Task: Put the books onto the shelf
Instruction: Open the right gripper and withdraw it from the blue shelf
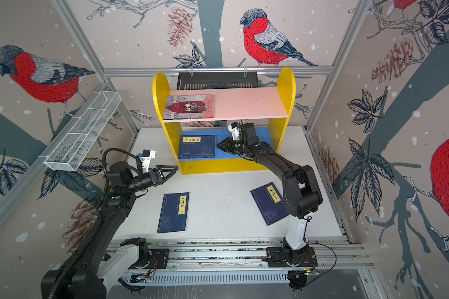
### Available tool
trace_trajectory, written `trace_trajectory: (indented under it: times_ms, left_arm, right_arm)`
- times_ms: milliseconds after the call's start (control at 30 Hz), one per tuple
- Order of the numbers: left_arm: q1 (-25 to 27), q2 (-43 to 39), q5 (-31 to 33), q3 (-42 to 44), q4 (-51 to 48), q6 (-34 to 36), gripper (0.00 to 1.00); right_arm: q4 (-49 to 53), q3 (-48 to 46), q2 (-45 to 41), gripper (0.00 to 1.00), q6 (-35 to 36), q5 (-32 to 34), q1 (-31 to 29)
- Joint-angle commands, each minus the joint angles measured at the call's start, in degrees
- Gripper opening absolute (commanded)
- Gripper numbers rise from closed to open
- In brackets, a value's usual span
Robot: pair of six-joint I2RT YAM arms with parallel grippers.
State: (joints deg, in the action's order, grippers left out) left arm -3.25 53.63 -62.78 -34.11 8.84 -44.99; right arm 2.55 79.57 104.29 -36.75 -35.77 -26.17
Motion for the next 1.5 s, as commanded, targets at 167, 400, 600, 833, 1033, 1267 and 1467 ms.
trace_trajectory:
  times_ms: [167, 400, 600, 833, 1033, 1267, 1467]
  left_arm:
    - [-0.01, -0.02, -0.23, -0.26, 3.02, 0.22, 0.82]
    - [-0.01, 0.08, -0.09, -0.08, 3.40, 0.10, 0.82]
    - [-0.02, -0.01, -0.15, -0.04, 3.33, 0.02, 0.82]
    - [-0.02, -0.10, -0.15, 0.01, 3.29, 0.07, 0.82]
    - [-0.01, 0.08, -0.15, 0.09, 3.46, -0.04, 0.82]
    - [-0.04, 0.07, -0.32, 0.08, 3.29, -0.01, 0.82]
    - [-0.05, 0.16, -0.32, 0.01, 3.20, -0.03, 0.82]
  right_arm:
    - [4.46, -4.49, -7.33, 0.25, 7.99, 10.02, -4.54]
    - [8.33, -1.98, -5.54, 0.26, 10.56, 16.65, -8.08]
    - [11.37, 1.79, -2.86, 0.27, 12.31, 20.73, -9.58]
    - [12.49, 3.36, -1.62, 0.27, 12.93, 21.09, -10.12]
    - [13.09, 3.44, -1.31, 0.29, 13.28, 21.17, -10.19]
    - [13.79, 5.01, 0.10, 0.29, 13.62, 20.74, -10.44]
    - [14.58, 6.20, 1.61, 0.29, 13.97, 20.68, -10.56]
